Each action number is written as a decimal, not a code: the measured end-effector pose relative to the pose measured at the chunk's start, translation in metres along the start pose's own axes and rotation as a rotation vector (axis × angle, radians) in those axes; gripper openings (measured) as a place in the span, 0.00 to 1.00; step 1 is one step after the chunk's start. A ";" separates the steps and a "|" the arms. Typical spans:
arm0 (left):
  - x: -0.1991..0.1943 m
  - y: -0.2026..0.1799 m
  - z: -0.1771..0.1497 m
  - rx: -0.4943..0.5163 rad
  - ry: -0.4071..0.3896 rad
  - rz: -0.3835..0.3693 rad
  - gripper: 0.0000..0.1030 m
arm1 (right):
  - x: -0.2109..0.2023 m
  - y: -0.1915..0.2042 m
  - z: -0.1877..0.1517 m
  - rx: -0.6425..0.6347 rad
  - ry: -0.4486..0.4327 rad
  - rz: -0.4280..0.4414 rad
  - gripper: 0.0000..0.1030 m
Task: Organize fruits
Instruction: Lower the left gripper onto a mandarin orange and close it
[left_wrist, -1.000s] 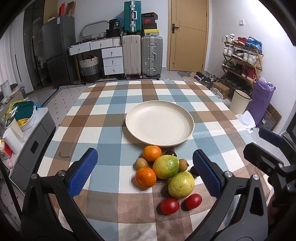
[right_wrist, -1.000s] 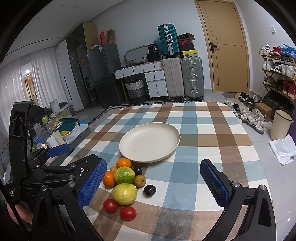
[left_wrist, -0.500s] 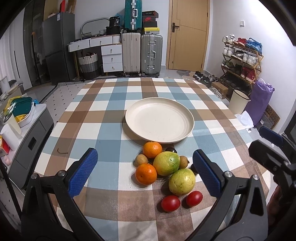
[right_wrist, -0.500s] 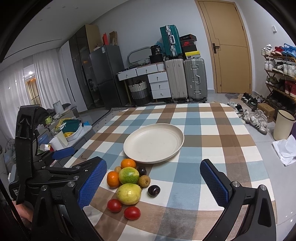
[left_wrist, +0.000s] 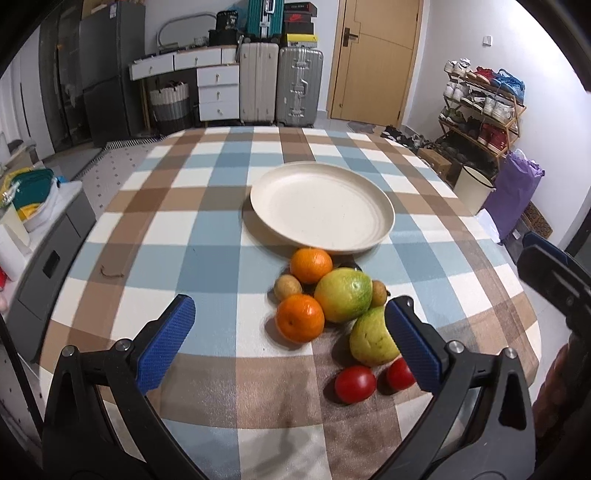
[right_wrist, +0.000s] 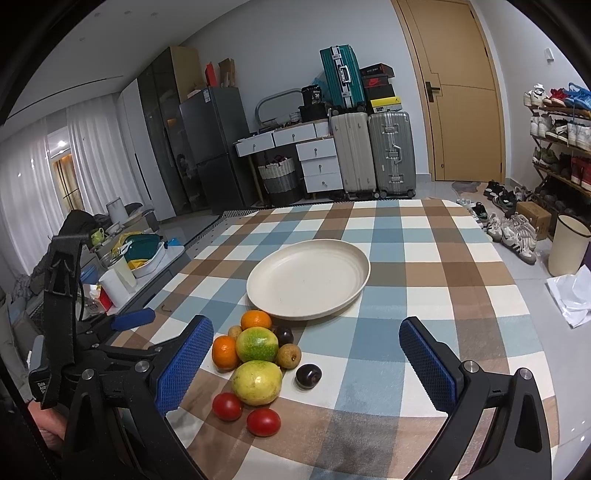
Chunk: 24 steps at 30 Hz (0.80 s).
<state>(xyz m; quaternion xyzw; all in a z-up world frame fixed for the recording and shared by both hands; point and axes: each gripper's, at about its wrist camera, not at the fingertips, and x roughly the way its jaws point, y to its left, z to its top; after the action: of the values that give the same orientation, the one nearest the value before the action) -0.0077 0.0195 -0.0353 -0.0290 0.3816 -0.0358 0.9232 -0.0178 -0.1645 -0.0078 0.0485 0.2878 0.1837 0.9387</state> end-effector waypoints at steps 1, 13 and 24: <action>0.004 0.003 -0.001 -0.004 0.009 -0.003 1.00 | 0.001 0.000 -0.001 0.000 0.001 0.001 1.00; 0.037 0.030 -0.004 -0.068 0.086 -0.043 0.99 | 0.015 -0.004 -0.006 0.007 0.027 0.003 1.00; 0.067 0.037 -0.007 -0.088 0.155 -0.108 0.84 | 0.028 -0.009 -0.010 0.014 0.052 0.000 1.00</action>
<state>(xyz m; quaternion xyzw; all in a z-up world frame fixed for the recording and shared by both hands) 0.0360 0.0501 -0.0908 -0.0872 0.4507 -0.0711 0.8856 0.0010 -0.1620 -0.0330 0.0502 0.3136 0.1829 0.9304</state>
